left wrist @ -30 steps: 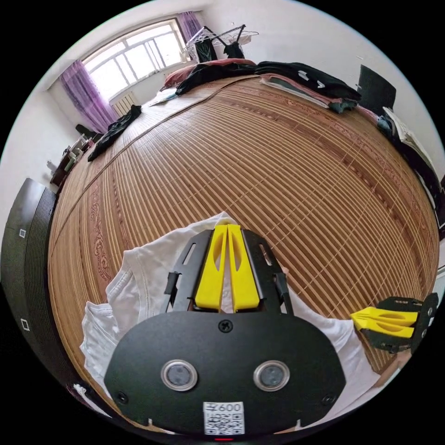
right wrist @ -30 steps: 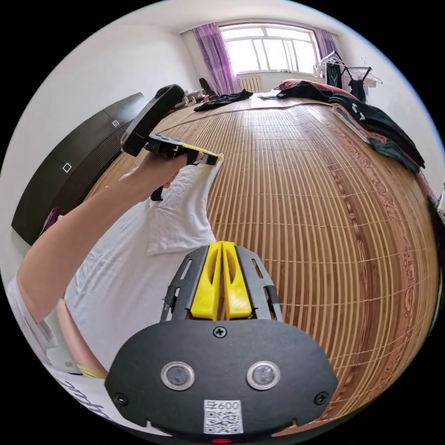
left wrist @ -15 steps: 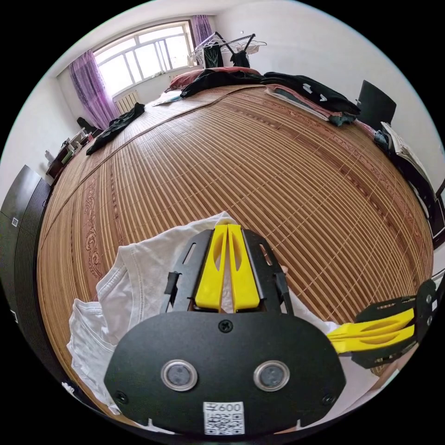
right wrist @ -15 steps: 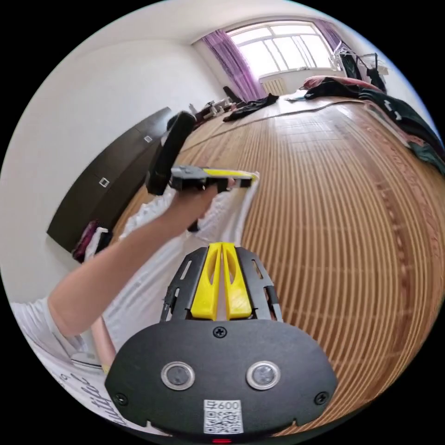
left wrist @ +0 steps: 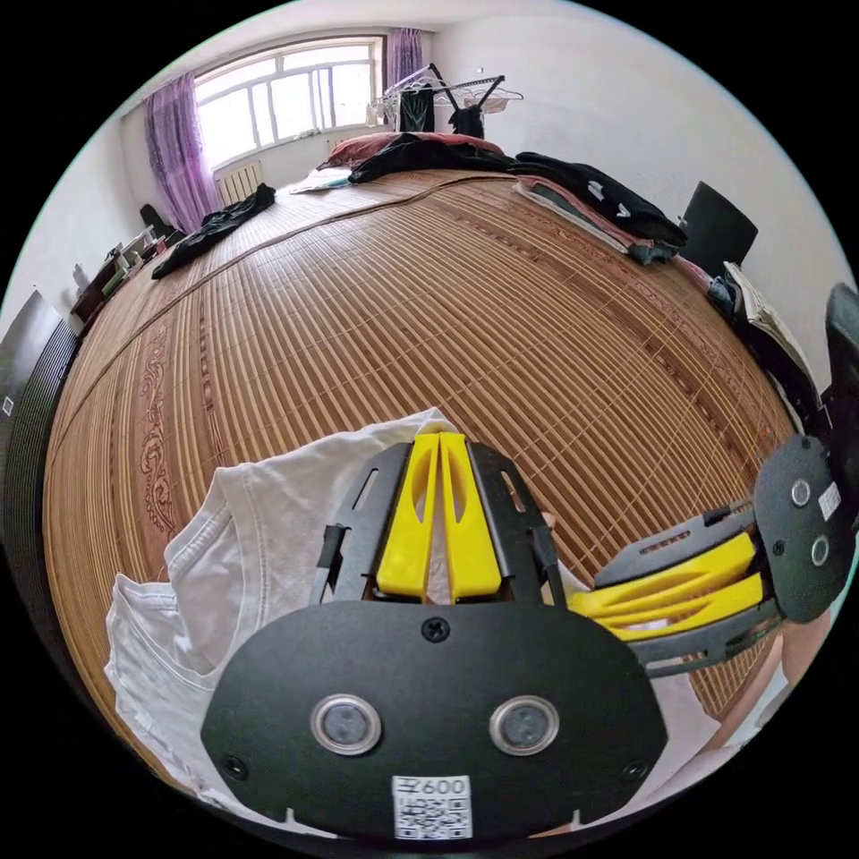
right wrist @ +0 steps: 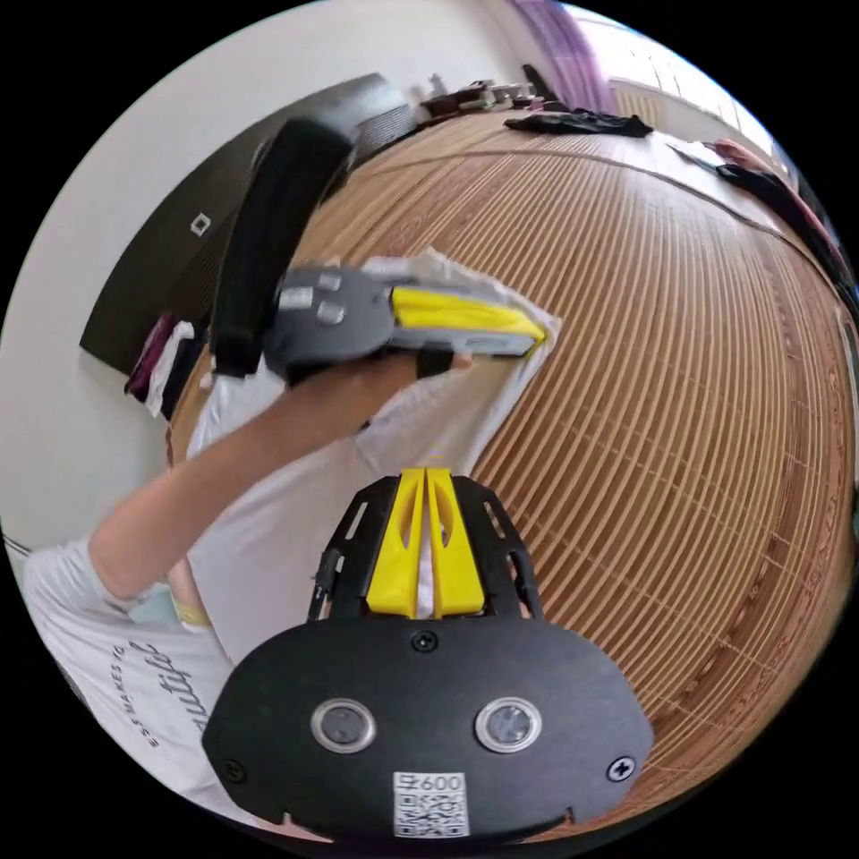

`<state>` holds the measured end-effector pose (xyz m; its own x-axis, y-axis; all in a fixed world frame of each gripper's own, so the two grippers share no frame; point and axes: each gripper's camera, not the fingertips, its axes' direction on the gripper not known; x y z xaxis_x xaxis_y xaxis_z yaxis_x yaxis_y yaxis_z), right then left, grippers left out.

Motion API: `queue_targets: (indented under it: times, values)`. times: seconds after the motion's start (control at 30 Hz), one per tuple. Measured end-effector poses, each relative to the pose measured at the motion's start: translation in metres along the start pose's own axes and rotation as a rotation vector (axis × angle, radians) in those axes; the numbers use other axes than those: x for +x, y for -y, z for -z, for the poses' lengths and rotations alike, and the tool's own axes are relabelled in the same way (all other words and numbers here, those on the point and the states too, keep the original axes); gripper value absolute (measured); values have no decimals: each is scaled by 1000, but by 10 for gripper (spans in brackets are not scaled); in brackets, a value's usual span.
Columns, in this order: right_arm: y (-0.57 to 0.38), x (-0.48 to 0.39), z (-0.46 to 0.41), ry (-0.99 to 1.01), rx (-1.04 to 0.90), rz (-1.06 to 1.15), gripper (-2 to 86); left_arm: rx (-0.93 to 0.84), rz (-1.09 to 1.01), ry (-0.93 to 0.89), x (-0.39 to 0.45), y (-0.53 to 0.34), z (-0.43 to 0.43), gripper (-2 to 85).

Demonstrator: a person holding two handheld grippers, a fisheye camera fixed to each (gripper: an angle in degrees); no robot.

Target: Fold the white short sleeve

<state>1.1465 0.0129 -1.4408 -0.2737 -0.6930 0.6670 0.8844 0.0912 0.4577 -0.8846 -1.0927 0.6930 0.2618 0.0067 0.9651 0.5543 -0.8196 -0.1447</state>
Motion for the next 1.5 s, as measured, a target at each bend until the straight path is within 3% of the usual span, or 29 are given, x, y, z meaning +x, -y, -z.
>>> queue_targets:
  times: [0.17,0.27,0.33,0.5,0.63,0.8,1.13,1.2,1.37,1.5]
  values:
    - [-83,-29,15,-85,110,12,43,-1,16,-31,-7,6,8,13]
    - [-107,-31,18,-65,64,-6,47,-2,4,-6,-2,9,13,10]
    - [-111,-30,23,-93,40,-26,48,-2,-5,11,2,10,16,9]
    - [-95,-38,35,-103,207,-41,43,0,-1,0,0,12,22,8]
    - [-79,-36,-9,-152,69,-28,31,0,7,-16,-3,14,27,8]
    - [-113,-33,-7,-157,210,-67,3,-7,35,-34,-9,17,30,8]
    - [-125,-38,-7,-198,272,-67,-8,33,299,-434,-80,-6,18,6]
    - [-126,-37,-6,-196,276,-74,-8,30,273,-381,-68,-7,21,6]
    - [-127,-34,-1,-186,281,-87,-8,30,59,-7,20,-7,35,3]
    - [-128,-36,2,-200,284,-79,-8,112,-28,-24,42,-27,44,2]
